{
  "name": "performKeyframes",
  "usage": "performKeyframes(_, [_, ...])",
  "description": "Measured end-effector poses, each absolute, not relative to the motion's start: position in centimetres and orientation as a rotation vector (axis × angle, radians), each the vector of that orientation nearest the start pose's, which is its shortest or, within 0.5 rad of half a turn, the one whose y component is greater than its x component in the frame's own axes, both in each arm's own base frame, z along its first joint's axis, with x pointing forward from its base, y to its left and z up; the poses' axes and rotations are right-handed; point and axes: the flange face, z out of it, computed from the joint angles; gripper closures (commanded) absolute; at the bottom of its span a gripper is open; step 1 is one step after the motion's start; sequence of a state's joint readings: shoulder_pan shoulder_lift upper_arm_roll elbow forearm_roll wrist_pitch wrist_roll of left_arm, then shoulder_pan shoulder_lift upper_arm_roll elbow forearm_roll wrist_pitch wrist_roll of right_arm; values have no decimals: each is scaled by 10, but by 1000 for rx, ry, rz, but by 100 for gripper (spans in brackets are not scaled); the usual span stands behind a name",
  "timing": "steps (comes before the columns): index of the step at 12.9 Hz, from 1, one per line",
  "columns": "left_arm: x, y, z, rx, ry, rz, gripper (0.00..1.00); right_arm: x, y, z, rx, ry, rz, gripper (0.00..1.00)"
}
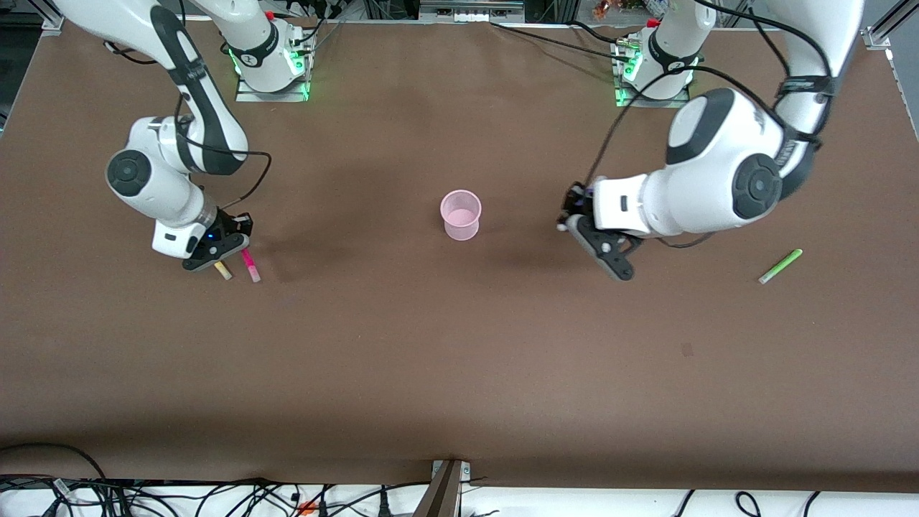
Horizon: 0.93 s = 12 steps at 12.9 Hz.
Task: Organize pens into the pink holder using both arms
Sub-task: 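Carry the purple marker over the pink holder with the left gripper, then lower the purple marker into the holder and open the left gripper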
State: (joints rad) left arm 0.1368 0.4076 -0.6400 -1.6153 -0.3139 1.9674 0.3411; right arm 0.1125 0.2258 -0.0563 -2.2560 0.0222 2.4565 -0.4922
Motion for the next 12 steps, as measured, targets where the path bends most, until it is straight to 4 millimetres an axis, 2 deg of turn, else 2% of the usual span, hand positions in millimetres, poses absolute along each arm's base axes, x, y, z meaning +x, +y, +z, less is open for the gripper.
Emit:
performKeyframes(2, [582,-355,447,2378,-858,156,100,546,34,305,-3013,-833,61,100])
performKeyframes(4, [559,-418,455,2303,-847,339,100,558,41,344,-3001,-855,87,100])
performKeyframes(5, [545,-443,454,2278,-856,419,100,564,45,362,-2997,-867,99,100])
performKeyframes(6, [535,-456,449,2258,-895,478,100,569,48,376,-2994,-877,105,100])
performKeyframes(7, [531,-459,440,2236,-975,527,100,573,51,388,-2994,-890,110,100])
performKeyframes(9, [529,-453,414,2190,-1170,585,100,579,53,405,-3007,-924,117,100])
performKeyframes(12, [513,-447,368,2103,-1450,621,100,583,55,415,-3016,-946,109,100])
